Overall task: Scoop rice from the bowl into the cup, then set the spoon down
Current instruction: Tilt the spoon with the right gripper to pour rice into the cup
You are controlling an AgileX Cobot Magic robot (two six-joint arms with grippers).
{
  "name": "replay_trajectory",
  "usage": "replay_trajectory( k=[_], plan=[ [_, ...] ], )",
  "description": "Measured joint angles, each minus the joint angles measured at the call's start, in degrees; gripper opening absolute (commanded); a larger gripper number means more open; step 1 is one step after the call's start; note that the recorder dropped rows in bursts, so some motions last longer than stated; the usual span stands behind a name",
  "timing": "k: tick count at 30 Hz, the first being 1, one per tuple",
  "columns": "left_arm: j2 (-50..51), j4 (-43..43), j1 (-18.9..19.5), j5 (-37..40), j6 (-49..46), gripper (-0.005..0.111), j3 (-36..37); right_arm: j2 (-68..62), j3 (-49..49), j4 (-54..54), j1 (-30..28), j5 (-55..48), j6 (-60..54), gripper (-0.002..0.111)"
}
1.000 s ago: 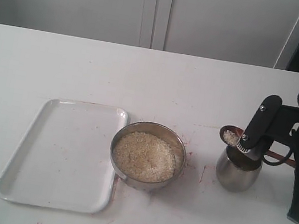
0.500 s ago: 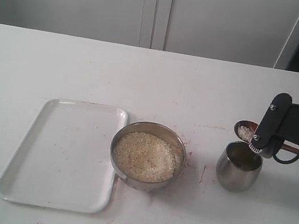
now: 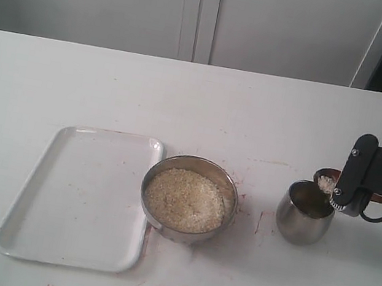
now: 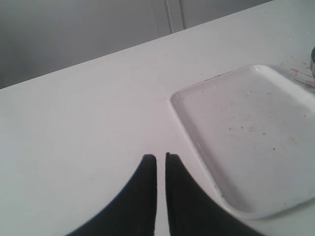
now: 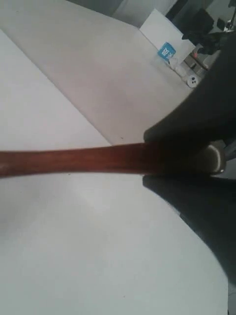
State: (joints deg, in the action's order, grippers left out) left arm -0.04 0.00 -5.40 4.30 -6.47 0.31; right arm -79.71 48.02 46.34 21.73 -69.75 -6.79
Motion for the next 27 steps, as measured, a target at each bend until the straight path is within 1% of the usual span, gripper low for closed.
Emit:
replay_trajectory(
  k=[14, 27],
  plan=[
    [0.0, 0.0, 0.0, 0.0, 0.0, 0.014, 0.0, -1.3, 0.0, 9.2, 0.0, 0.0, 1.2, 0.000],
    [0.0, 0.0, 0.0, 0.0, 0.0, 0.014, 0.0, -5.2, 0.0, 12.1, 0.0, 0.0, -2.8, 0.000]
  ],
)
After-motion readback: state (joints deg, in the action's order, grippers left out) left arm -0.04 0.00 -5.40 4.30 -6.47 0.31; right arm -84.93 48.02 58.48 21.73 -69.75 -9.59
